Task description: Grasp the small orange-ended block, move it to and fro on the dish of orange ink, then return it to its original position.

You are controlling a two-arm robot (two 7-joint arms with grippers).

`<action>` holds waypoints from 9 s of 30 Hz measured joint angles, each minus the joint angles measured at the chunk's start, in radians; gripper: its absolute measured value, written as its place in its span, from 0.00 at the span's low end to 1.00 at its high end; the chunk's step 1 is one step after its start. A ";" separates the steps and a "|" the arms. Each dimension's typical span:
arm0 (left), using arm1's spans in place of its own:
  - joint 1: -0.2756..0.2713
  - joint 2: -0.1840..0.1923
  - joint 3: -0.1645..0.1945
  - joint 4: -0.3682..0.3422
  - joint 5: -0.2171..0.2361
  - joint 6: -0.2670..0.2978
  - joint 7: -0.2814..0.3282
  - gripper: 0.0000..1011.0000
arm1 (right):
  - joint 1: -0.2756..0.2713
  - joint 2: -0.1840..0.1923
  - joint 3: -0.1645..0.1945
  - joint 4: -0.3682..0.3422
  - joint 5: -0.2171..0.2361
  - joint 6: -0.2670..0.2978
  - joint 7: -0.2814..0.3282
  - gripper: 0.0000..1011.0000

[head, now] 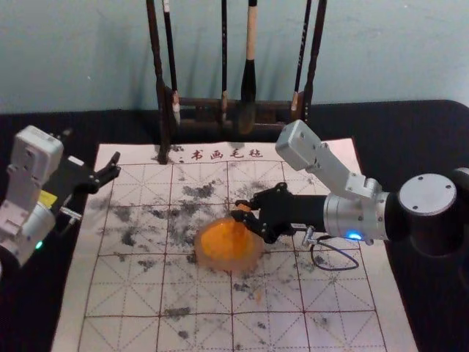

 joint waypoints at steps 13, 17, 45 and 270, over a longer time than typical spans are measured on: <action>0.000 0.000 0.000 0.000 0.000 0.000 0.000 0.99 | -0.030 0.034 0.000 -0.054 0.016 -0.004 0.019 0.13; 0.000 0.000 0.000 0.000 0.000 0.000 0.000 0.99 | -0.034 0.037 -0.004 -0.063 0.021 -0.004 0.023 0.13; 0.000 0.000 0.000 0.000 0.000 0.000 0.000 0.99 | -0.022 0.003 -0.041 -0.060 0.022 0.008 0.013 0.13; 0.000 0.000 0.000 0.000 0.000 0.000 0.000 0.99 | -0.025 -0.016 -0.032 -0.046 -0.001 -0.012 0.000 0.13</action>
